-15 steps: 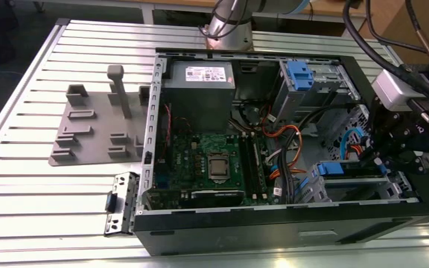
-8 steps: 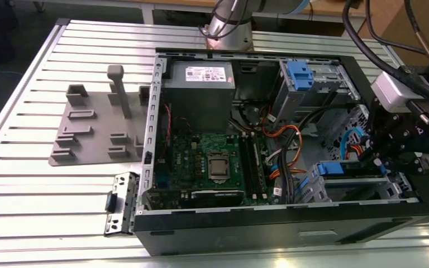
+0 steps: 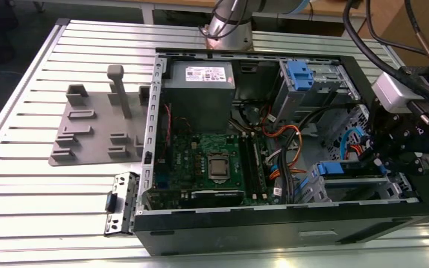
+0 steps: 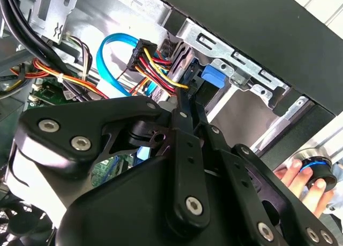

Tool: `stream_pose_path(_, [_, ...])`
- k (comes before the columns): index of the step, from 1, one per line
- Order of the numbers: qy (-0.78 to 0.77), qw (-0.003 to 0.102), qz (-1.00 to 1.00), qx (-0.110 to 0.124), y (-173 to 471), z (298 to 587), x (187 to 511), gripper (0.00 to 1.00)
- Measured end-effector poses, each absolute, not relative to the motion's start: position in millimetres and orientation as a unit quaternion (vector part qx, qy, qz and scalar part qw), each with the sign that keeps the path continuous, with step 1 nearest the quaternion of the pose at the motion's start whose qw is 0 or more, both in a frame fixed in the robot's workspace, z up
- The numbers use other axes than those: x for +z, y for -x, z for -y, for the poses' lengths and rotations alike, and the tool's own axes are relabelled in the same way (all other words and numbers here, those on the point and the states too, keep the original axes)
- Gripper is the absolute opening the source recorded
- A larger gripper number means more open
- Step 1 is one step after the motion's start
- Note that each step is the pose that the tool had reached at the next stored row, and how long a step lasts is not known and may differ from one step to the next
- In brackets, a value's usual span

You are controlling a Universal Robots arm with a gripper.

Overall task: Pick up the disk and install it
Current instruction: 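Insert the first disk wire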

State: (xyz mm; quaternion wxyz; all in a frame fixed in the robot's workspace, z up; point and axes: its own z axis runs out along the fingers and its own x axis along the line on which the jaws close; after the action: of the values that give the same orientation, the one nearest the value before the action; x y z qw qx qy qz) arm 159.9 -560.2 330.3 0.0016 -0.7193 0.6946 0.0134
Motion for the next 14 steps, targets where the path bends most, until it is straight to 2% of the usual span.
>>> stream_pose_path(3, [0.719, 0.002, -0.695, 0.014, -160, 560, 330, 0.18])
stream_pose_path(4, [0.719, 0.002, -0.695, 0.013, -160, 560, 330, 0.25])
stream_pose_path(14, [0.719, 0.002, -0.695, 0.013, -160, 560, 342, 0.25])
